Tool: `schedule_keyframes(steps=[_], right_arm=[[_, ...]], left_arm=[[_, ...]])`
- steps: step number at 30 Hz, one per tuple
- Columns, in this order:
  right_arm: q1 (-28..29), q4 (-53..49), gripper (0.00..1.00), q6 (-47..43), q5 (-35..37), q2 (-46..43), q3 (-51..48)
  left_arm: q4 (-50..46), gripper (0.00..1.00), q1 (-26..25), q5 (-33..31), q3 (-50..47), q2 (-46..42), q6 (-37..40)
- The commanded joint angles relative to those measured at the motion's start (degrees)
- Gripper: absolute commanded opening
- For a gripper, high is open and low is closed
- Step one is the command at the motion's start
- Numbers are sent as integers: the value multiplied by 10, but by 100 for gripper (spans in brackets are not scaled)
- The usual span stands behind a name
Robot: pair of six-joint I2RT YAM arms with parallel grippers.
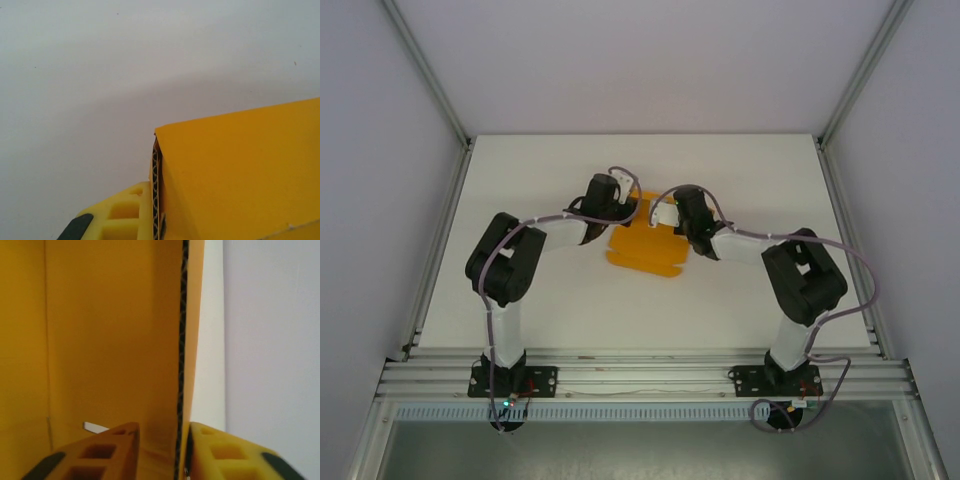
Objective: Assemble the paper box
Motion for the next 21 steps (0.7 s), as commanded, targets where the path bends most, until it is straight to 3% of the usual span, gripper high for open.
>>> schedule_keyframes(steps=[1,8,10,12,14,16,18,21], right_arm=[[7,-78,39,65,-58,-33,-12],[-2,-237,62,247,-255,-162,42],[-7,-274,62,296,-307,-181,52],[-12,-245,61,397,-310,-181,58],[-31,-195,52,541,-329,-168,61],[-38,-183,30,655,-320,-147,74],[-39,-196,17,702,-346,-130,88],[-39,-207,8,751,-388,-105,107]], left_arm=[[-40,0,-12,-25,-12,4,11],[9,0,-19,-15,-83,-29,23],[21,0,-24,-17,-101,-48,28],[32,0,-29,-19,-115,-54,35],[52,0,-36,-26,-134,-61,40],[73,0,-40,-22,-152,-72,36],[91,0,-42,-16,-168,-81,34],[105,0,-45,-17,-182,-86,41]])
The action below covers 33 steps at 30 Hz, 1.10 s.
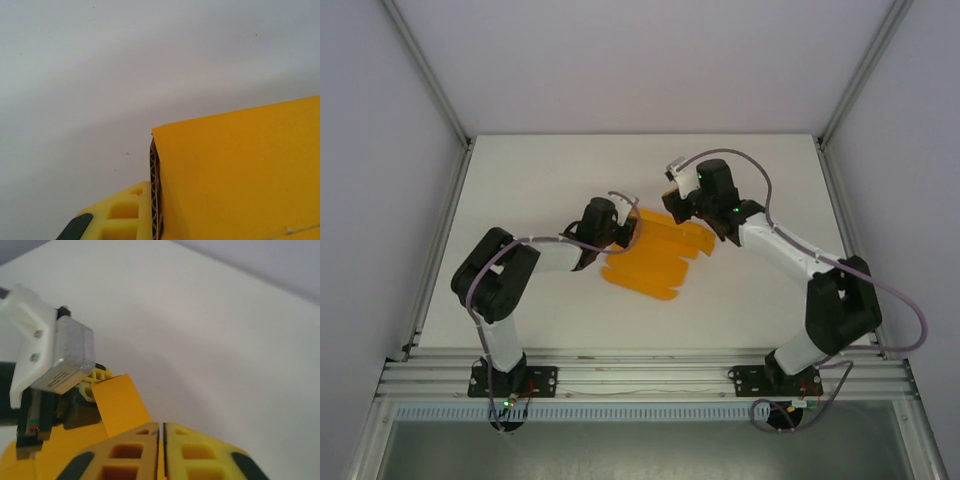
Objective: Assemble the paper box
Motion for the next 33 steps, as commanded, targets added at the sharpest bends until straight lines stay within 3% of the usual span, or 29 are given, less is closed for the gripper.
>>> schedule_keyframes(steps=[1,4,9,14,19,24,33], right_arm=[[3,-3,6,136,-80,27,22],[3,-7,0,143,-121,67,44],[3,-76,0,126,-172,138,98],[5,-83,0,126,-173,170,85],[14,-99,0,106,-127,190,63],[14,-118,0,89,-108,202,58],[13,-140,0,85,-119,213,72]], left_arm=[[-6,0,-9,3,-24,-4,15],[4,0,-14,2,-31,-2,19],[10,0,-16,1,-40,-4,17],[8,4,-16,-3,-43,2,12],[19,19,-16,10,-50,7,2],[8,27,-16,5,-48,12,2],[72,31,-13,-14,-24,42,-31]])
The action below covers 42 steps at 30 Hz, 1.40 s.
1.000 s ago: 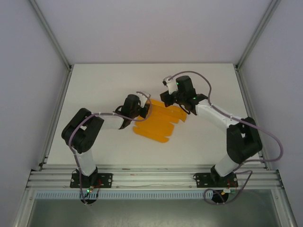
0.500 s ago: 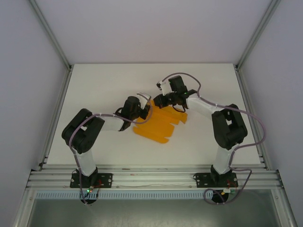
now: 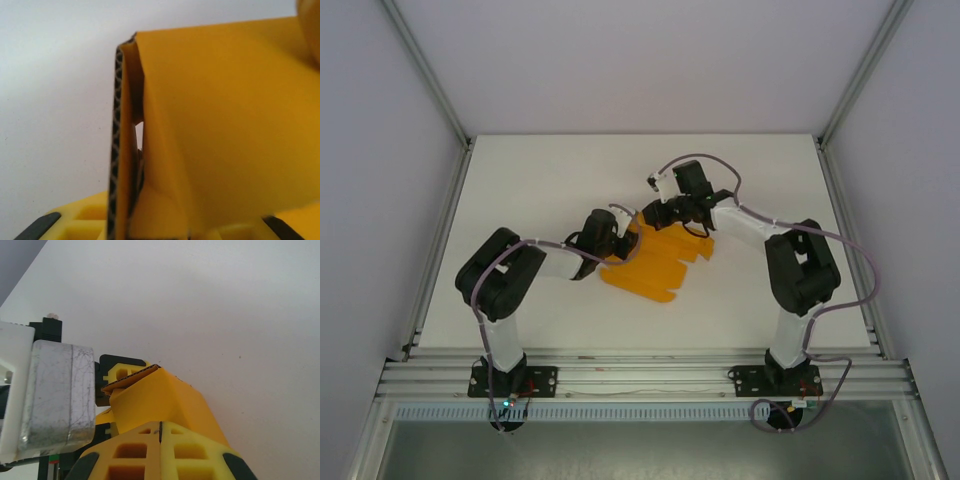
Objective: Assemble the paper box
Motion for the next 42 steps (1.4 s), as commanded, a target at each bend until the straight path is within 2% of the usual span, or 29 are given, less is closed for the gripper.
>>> schedule_keyframes(steps=[1,9,11,13,15,17,18,21,24,26,30,32,35,42], right_arm=[[5,-90,0,-6,25,45,-18],[1,-103,0,-3,14,56,-16],[1,-102,0,-1,12,57,-17],[0,-99,0,6,15,57,-18],[1,-89,0,22,19,56,-24],[2,-76,0,46,32,50,-31],[2,-65,0,64,41,48,-38],[6,-29,0,103,54,41,-64],[9,1,0,137,73,39,-87],[9,12,0,152,82,38,-95],[12,18,0,155,86,35,-99],[12,11,0,149,88,34,-96],[14,5,0,140,85,30,-94],[19,4,0,137,84,26,-97]], left_arm=[[51,30,0,-4,16,25,-34],[80,21,4,48,57,58,-62],[75,14,4,34,70,63,-63],[55,0,4,19,85,67,-74],[26,0,0,-25,96,66,-87],[-4,0,-11,-94,100,62,-99],[-8,0,-19,-148,97,62,-115],[-25,0,-31,-217,103,77,-140],[14,0,-36,-222,88,87,-165],[6,0,-38,-222,91,88,-185],[14,0,-42,-203,76,68,-165],[20,22,-41,-201,57,47,-159],[26,39,-40,-188,32,12,-147],[37,39,-29,-161,30,2,-145]])
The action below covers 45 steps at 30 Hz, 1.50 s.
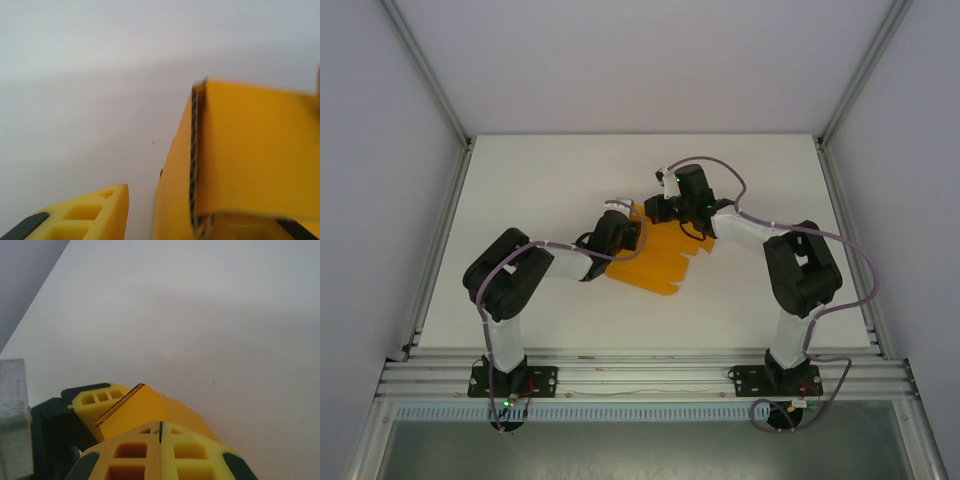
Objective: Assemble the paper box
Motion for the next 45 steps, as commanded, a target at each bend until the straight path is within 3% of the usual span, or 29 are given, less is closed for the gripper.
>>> schedule_keyframes(steps=[1,6,8,9,14,20,26,28,30,34,41,45], right_arm=[[15,-125,0,8,12,36,-41],[16,-122,0,10,11,36,-40],[16,-121,0,11,7,38,-38],[16,-121,0,13,7,39,-36],[16,-108,0,32,8,41,-42],[19,-96,0,58,18,38,-51],[20,-90,0,62,21,29,-56],[20,-96,0,60,22,31,-52],[20,-98,0,60,21,33,-51],[20,-99,0,58,14,36,-48],[20,-102,0,52,-1,42,-42],[20,-106,0,50,0,42,-38]], left_arm=[[20,39,15,21,8,-4,-6],[2,23,31,54,43,29,-9],[-2,3,31,62,51,44,-1],[-4,0,31,60,54,48,1],[31,0,12,-90,33,53,-10],[-28,0,4,-187,53,72,-40],[-23,0,2,-197,43,72,-28],[-26,19,2,-174,40,60,-15],[-15,22,2,-147,28,46,-6],[24,41,3,-67,-5,6,11],[22,44,22,-16,7,9,6],[45,46,49,44,14,18,-14]])
